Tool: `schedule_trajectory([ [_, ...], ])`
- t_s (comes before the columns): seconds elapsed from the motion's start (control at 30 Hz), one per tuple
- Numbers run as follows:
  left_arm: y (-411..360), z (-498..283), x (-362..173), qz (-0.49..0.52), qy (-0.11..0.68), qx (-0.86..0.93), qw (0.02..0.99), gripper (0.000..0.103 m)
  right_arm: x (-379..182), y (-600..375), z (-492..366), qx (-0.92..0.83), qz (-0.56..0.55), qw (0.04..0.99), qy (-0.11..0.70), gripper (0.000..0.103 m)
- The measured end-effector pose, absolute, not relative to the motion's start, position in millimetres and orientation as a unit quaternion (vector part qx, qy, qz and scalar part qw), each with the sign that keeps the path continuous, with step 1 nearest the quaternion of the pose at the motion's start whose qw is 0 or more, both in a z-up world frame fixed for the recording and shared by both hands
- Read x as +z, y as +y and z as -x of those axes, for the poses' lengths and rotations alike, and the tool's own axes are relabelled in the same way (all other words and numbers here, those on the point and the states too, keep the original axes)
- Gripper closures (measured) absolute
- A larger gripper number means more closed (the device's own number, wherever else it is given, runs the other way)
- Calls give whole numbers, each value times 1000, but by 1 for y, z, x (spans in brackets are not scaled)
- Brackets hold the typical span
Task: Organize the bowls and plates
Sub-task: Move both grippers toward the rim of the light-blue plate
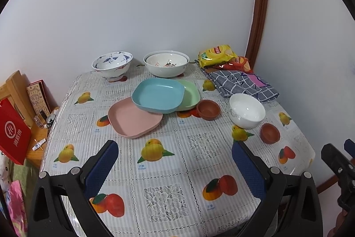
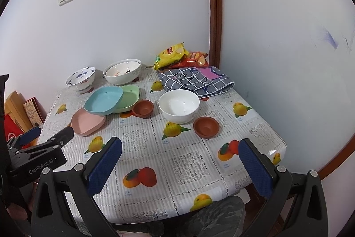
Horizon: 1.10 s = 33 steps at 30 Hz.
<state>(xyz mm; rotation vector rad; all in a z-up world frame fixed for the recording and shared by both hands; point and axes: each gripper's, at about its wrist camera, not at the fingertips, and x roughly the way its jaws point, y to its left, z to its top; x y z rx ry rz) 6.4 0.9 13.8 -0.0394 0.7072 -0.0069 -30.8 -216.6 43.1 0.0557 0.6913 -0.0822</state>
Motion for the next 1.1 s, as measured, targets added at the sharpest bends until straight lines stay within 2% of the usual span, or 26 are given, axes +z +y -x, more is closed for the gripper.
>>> schedule_trajectory([
  [0.7,4,-53,22,13,349,-8,937,0,54,-214,-13,-17,-50,940,336,0],
  [1.1,30,-107,-6,31,381,22,924,0,30,-212,-72,4,-53,931,362,3],
])
